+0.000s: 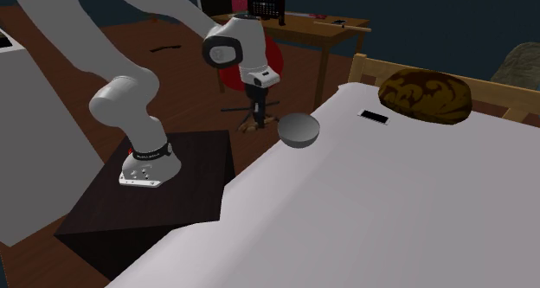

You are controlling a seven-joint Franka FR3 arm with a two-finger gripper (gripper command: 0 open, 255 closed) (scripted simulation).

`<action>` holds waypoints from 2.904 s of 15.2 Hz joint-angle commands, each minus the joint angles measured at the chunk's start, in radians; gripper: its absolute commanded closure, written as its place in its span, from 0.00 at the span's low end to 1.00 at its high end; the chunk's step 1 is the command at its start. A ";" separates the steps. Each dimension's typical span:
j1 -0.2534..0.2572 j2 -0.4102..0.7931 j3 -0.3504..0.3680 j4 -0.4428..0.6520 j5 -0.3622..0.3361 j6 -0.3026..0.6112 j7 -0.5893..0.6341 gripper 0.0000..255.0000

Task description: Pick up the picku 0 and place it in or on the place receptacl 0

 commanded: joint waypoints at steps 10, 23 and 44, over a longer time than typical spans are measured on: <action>0.023 0.376 0.106 0.412 -0.084 -0.043 0.195 1.00; 0.069 0.640 0.117 0.658 -0.182 -0.038 0.310 1.00; 0.077 0.706 0.105 0.635 -0.214 0.047 0.334 0.00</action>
